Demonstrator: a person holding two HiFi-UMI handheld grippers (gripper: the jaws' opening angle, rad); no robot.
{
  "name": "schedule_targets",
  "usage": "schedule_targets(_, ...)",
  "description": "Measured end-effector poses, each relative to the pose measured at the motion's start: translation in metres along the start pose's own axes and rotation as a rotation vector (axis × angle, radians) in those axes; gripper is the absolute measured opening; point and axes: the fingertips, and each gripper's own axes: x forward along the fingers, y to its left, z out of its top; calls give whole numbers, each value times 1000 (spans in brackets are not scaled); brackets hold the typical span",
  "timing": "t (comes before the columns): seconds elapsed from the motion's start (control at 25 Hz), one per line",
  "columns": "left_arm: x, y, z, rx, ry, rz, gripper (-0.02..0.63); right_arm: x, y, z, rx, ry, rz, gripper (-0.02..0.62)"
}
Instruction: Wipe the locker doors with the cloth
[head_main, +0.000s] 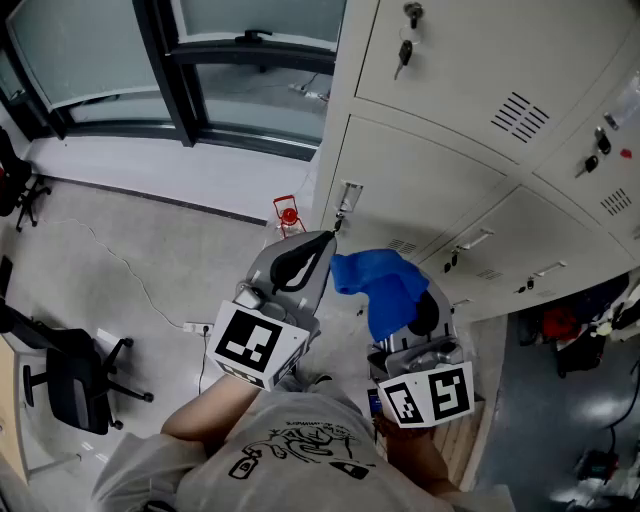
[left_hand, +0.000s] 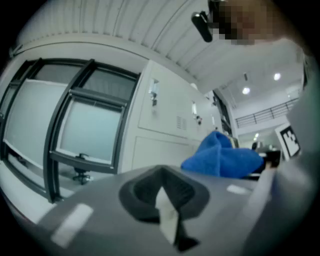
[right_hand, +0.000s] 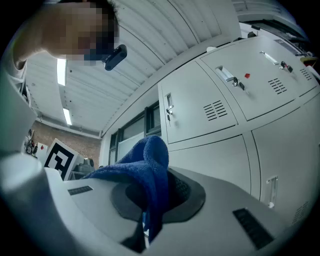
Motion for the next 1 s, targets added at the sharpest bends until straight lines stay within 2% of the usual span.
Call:
schedule_targets(0.12,12,7,-2,-22,2,-22,0,14,-4,2,-19,-8,-7,28)
schedule_targets(0.24,23,14,1,-16,-1,-15,0,33,-11,8,-82,-21,-1,28)
schedule_targets(0.32,34,22,10,-4,-16,-2,2,52,-17,22,-179,-50,0,28)
schedule_targets(0.52,62,44,36,52,-50,32,2,108,-30,49,-505,-129,-43,28)
schedule_targets(0.76,86,72,43,70,-42,70,2,156,-32,60,-733,-195,-106,28)
schedule_targets(0.84,90,81,38,65,-31,81,2,168,-38,51,-796,-171,-142,29)
schedule_targets(0.92,93,88,32,54,-23,87,0,171,-51,24,-878,-118,-179,28)
schedule_targets(1.0,95,93,24,42,-12,90,2,171,-55,11,-949,-115,-200,29)
